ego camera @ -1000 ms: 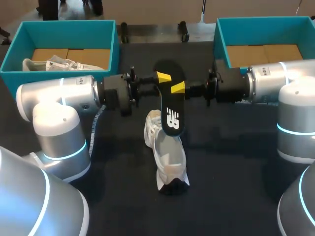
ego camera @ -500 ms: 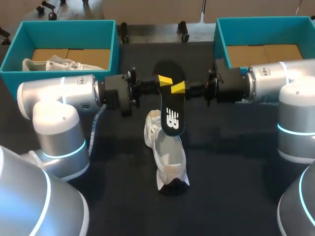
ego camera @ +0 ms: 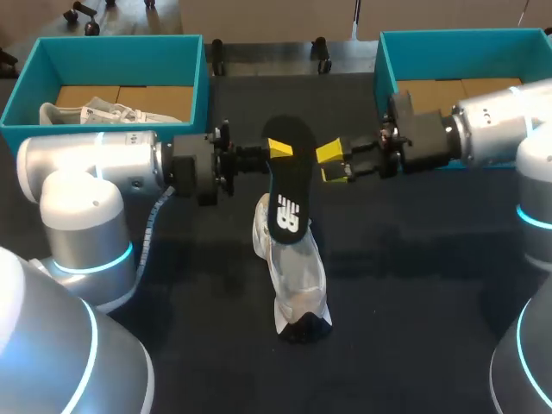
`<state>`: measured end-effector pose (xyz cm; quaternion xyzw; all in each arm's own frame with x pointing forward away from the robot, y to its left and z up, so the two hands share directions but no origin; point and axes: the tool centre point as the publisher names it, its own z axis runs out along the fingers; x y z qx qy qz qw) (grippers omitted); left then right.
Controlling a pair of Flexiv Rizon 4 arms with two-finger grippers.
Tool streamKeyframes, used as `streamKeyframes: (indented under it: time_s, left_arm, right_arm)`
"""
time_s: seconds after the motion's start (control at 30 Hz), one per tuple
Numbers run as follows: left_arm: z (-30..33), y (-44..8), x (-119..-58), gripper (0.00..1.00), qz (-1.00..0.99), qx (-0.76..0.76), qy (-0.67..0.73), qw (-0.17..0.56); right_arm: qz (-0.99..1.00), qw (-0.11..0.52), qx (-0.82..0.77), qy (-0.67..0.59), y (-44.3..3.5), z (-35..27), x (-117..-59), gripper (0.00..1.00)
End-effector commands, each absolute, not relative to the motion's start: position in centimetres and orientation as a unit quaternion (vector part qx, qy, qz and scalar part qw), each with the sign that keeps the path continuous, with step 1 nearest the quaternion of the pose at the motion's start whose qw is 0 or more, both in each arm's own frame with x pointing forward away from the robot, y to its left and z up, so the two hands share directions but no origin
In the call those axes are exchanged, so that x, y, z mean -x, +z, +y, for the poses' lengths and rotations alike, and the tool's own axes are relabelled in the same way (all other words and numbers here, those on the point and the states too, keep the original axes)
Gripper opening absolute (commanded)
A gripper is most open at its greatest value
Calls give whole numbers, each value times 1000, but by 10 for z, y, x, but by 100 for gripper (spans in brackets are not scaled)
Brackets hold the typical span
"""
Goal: Take the shoe out of the shoebox, open the shoe tongue, remove and reinsert the insole, then place the shoe into the shoebox
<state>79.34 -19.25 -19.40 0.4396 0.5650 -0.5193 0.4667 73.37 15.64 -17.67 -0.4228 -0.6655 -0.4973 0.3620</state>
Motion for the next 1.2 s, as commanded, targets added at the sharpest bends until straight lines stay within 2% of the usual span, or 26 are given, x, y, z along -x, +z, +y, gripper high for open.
streamKeyframes:
  time_s: [0.03,0.3,0.37,0.6,0.67,1.07,1.2]
  left_arm:
    - [-172,-190,-792,0,574,-455,-523,436]
    - [-154,-194,-771,0,590,-461,-527,402]
    - [-152,-195,-768,0,594,-459,-534,389]
    - [-148,-198,-751,0,613,-452,-562,322]
    - [-145,-198,-745,0,619,-460,-559,304]
    - [-142,-196,-741,0,622,-467,-541,319]
    - [-143,-195,-734,0,630,-440,-569,293]
  right_arm:
    - [-680,364,421,-477,-166,143,-736,100]
    - [-680,364,421,-477,-166,143,-736,100]
    - [-749,330,401,-411,-156,147,-741,100]
    - [-855,185,317,-365,-151,134,-732,100]
    - [-855,185,317,-365,-151,134,-732,100]
    - [-855,185,317,-365,-151,134,-732,100]
    - [-904,144,242,-321,-151,134,-731,100]
